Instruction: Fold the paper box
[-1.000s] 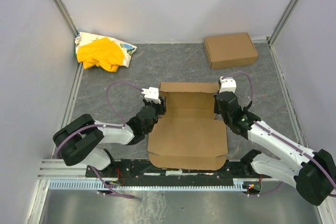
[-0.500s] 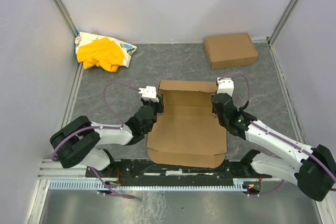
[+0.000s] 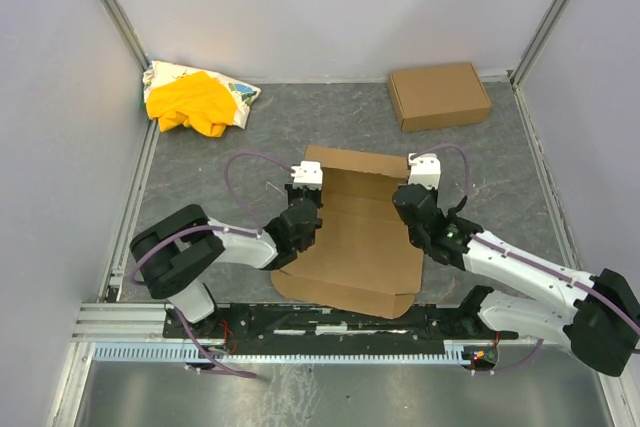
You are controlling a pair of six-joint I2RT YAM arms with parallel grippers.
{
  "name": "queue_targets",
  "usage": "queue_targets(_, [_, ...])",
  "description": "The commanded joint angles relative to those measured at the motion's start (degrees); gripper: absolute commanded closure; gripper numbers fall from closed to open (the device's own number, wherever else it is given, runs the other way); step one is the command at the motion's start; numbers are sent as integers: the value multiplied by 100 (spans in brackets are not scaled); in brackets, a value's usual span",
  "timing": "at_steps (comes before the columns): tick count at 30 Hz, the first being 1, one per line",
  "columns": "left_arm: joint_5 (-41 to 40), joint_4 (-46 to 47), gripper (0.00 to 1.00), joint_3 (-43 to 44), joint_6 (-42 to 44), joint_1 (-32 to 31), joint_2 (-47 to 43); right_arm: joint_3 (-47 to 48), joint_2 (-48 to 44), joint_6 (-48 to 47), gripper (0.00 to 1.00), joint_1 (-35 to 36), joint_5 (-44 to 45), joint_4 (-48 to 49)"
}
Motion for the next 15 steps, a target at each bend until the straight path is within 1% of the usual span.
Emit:
queue_targets(1, [-980,828,96,208,1105,-208,367,306,125,203,98,126,227,56])
queue_targets(2, [-980,977,89,147,1140,-235,411,307,134,216,98,127,211,72])
queue_targets(5, [-655,1279,64,-117,937,-237,444,307,169,242,98,127,174,114])
queue_targets(6, [-569,1380,58,-218,873,-237,458,309,172,261,98,127,158,114])
queue_targets(7, [-508,1466,55,-319,790,-233,480,300,183,279,98,127,141,120])
queue_targets(10, [-465,1664,51,-566,602,-231,568,303,210,340,98,127,87,108])
queue_targets(15, [-412,1433,51,-774,158,-241,498,286,230,395,98,127,108,70])
